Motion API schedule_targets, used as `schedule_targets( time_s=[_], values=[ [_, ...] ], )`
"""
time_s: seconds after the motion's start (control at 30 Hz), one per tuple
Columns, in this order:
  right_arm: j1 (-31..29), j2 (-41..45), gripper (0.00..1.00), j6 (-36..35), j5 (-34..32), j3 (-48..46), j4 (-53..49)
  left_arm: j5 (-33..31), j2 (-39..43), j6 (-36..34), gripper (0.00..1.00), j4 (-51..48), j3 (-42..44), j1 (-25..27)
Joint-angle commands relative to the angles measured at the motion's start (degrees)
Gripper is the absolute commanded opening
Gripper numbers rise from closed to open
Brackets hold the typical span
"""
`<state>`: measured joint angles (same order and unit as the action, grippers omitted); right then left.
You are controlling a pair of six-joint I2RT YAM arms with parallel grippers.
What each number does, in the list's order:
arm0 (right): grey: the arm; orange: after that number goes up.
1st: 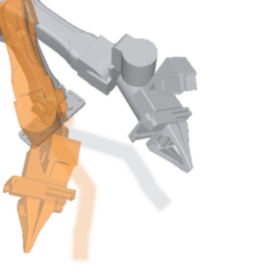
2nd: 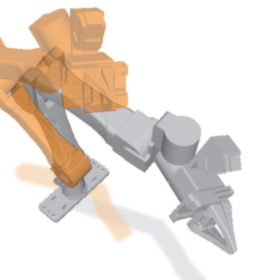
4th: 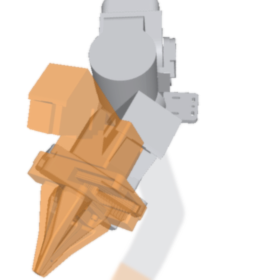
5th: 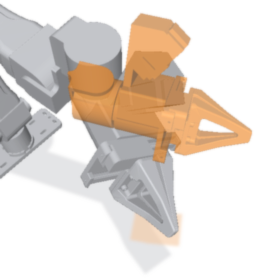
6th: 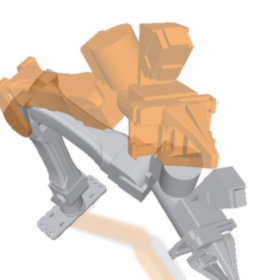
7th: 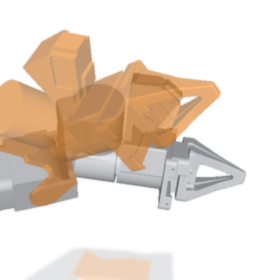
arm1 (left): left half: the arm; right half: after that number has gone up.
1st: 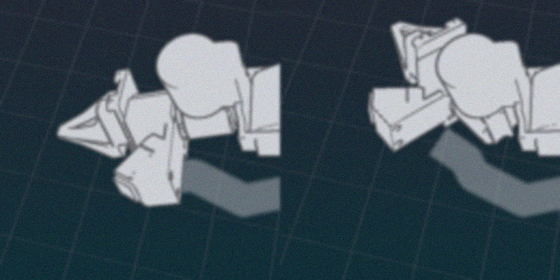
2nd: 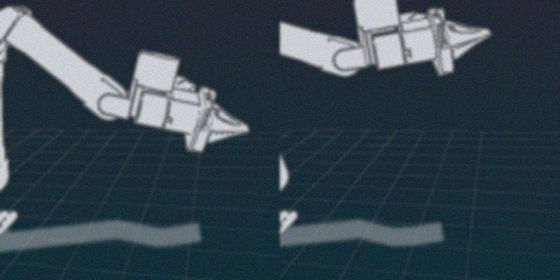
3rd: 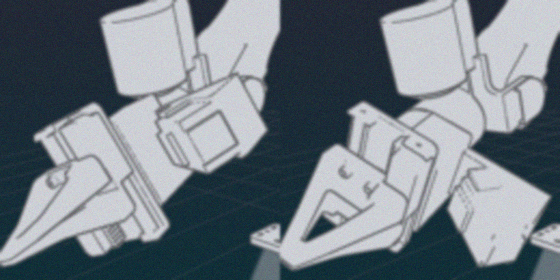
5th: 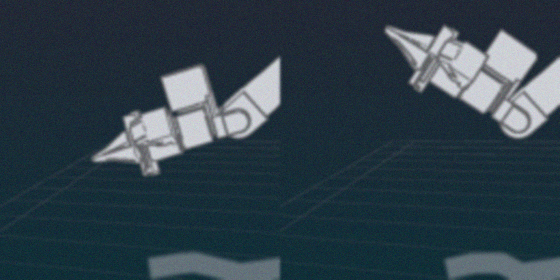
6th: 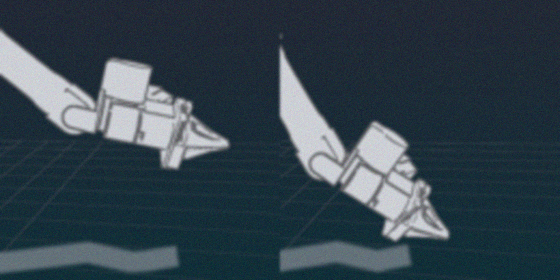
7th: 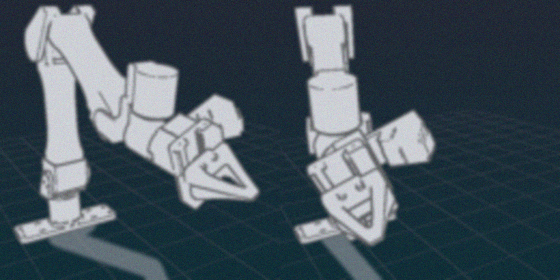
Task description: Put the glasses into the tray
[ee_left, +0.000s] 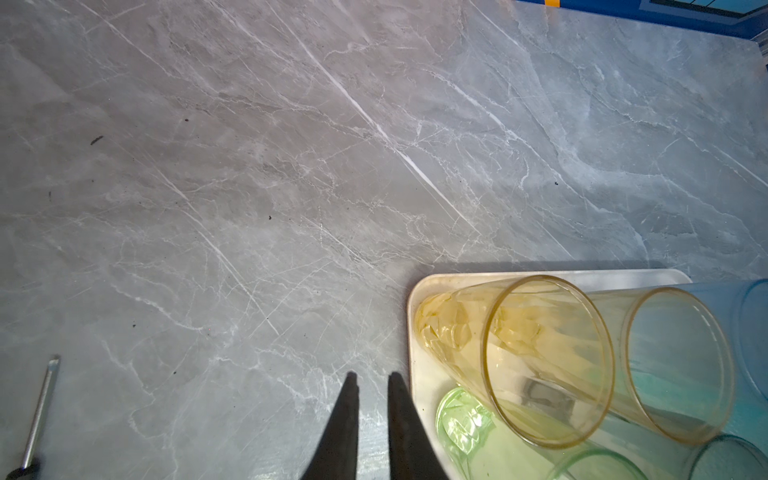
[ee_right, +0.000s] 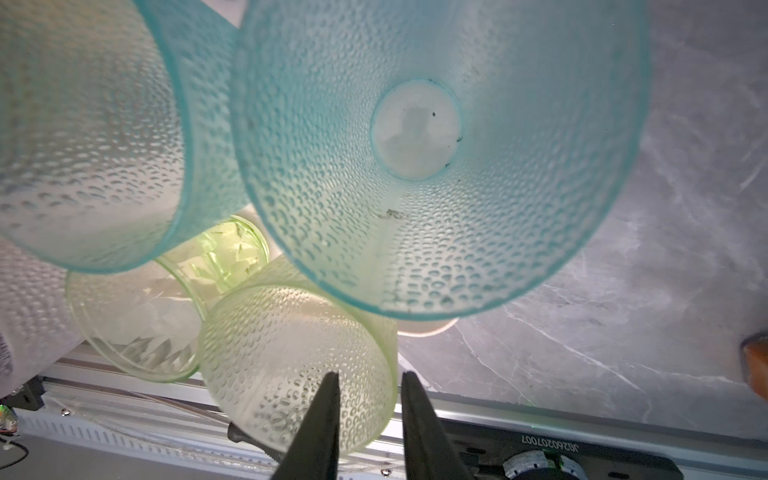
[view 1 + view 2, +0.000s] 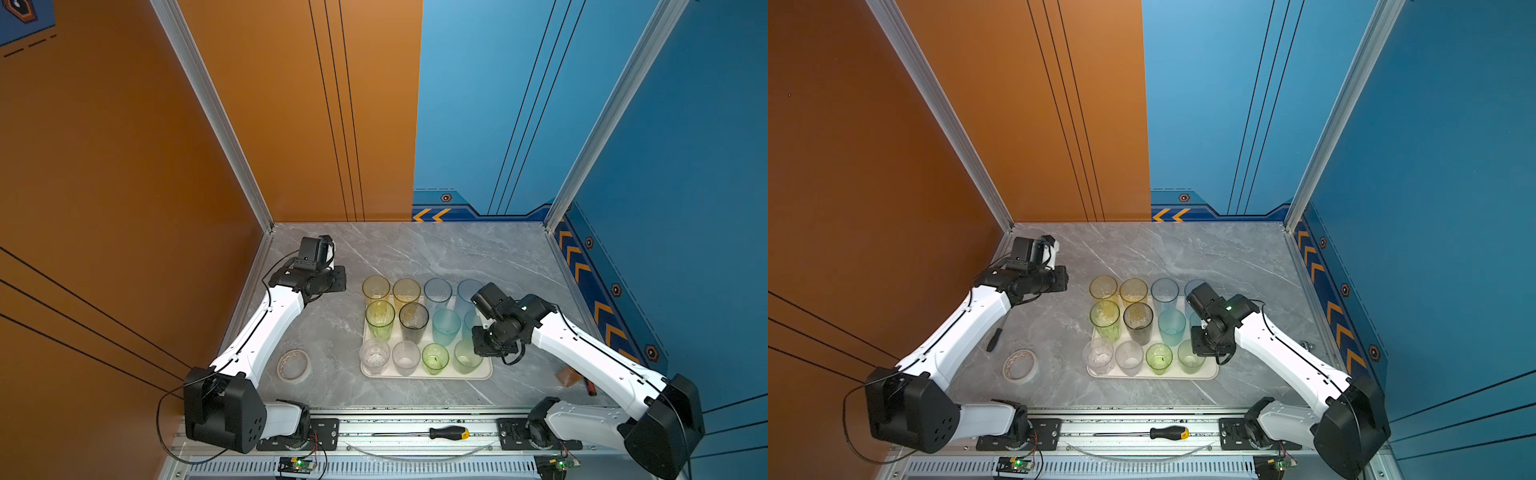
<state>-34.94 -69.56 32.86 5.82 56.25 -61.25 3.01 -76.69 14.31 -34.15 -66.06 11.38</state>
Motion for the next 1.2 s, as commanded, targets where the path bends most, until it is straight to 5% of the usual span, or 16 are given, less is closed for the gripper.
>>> schedule_targets(
  time_s=[0.0,0.63,1.17],
  values=[
    [-0.5,1.4,0.26,-1.0,-0.6,2.2,-0.6,-1.4,0.8,-1.3,0.16,-1.2,-0.1,0.4],
    [1.6,5.4,0.28,-2.1,-14.0,8.4,-0.9,-4.2,5.9,-2.0,0.18,5.1,6.4,-0.5],
    [19.2,11.9,0.34,-7.2,-13.7,8.4,13.2,-8.2,16.5,-2.4,0.26,15.4,15.0,-3.4]
  ],
)
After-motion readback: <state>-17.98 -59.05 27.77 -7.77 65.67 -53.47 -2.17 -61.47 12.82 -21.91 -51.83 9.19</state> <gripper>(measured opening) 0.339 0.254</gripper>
